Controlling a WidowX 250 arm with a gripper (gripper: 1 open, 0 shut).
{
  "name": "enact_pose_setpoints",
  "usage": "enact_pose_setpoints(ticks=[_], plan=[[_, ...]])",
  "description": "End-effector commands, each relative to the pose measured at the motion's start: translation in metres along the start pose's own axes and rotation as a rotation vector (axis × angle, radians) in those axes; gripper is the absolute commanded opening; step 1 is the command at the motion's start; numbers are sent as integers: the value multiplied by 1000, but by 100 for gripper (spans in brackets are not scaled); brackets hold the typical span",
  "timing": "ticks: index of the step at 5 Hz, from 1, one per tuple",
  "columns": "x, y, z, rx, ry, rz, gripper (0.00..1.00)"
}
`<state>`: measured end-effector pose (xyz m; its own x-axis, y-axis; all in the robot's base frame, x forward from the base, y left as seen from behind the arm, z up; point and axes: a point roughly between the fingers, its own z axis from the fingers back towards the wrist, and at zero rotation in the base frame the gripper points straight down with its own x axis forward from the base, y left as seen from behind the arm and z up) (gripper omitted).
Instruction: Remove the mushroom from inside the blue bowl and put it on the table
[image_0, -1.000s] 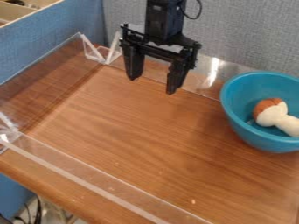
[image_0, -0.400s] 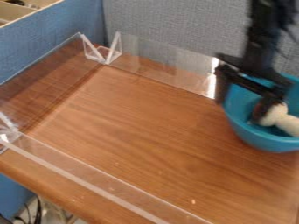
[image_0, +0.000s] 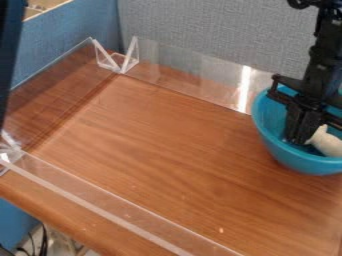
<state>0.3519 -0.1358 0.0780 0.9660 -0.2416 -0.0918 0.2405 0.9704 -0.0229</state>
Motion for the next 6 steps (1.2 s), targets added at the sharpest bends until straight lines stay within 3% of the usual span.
enact_pose_setpoints(ticks=[1, 3, 4, 5, 6], plan=[[0, -1, 33, -6, -90, -26, 0], [-7, 25, 61, -3, -127, -85, 0], [-18, 44, 80, -1, -159, -9, 0], [-29, 86, 110, 12, -211, 115, 0], [-30, 137, 122, 24, -207, 240, 0]])
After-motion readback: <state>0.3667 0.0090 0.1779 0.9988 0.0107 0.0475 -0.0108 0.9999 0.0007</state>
